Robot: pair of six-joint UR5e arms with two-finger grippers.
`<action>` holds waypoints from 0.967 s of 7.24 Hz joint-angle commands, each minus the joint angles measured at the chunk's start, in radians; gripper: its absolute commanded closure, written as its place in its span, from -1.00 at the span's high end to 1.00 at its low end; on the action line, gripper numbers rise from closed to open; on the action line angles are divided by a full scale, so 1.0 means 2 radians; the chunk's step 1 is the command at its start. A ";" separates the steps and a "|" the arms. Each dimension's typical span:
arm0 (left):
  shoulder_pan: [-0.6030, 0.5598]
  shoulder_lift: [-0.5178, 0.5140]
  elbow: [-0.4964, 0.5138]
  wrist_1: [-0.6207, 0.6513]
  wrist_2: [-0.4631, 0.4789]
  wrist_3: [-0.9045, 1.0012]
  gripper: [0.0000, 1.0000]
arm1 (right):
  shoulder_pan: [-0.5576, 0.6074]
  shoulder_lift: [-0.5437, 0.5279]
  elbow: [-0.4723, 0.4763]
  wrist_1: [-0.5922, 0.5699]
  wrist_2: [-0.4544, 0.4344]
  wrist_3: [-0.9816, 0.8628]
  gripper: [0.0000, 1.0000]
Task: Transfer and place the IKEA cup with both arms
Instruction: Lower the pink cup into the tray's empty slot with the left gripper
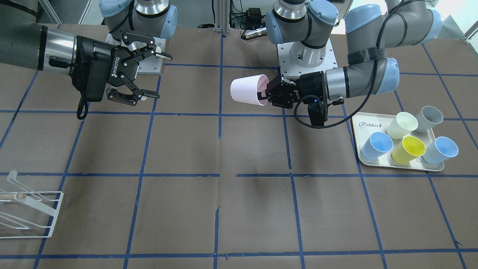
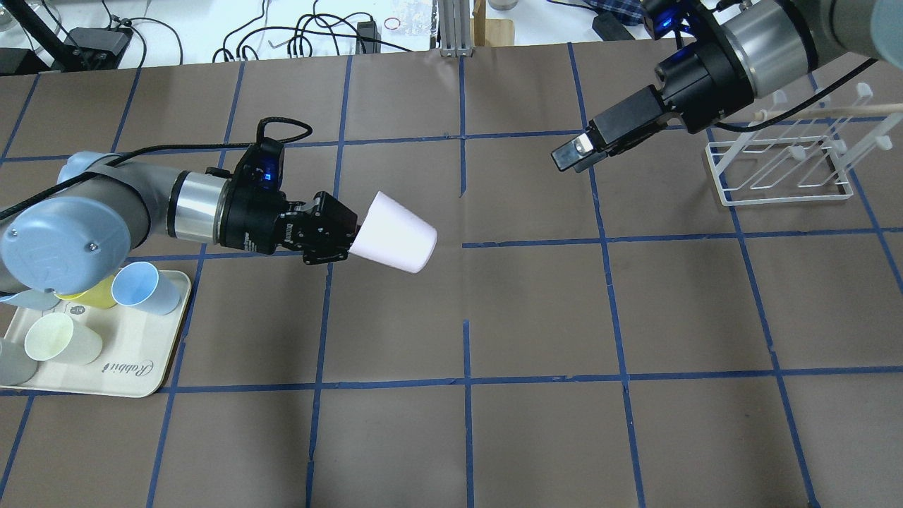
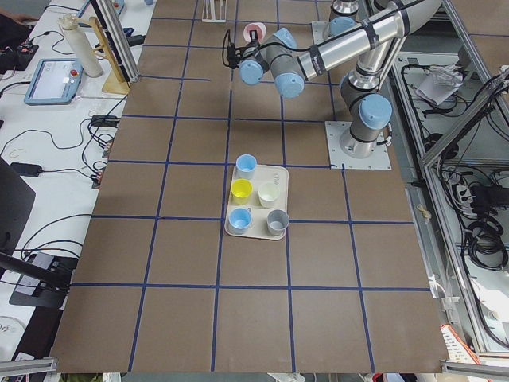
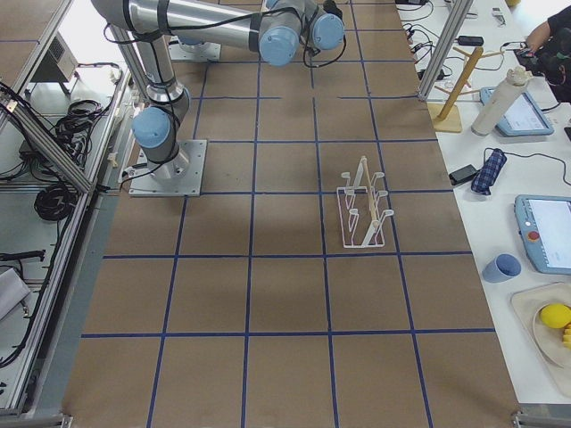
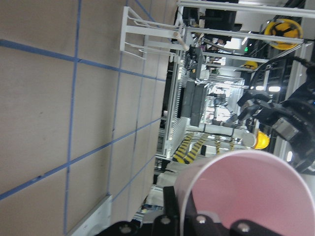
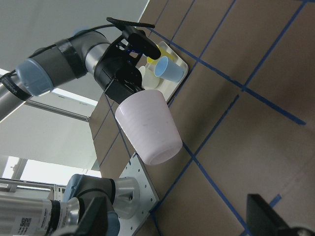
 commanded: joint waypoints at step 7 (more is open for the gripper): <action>0.280 0.035 -0.031 0.164 0.362 0.394 -1.00 | 0.069 0.010 0.006 -0.185 -0.348 0.370 1.00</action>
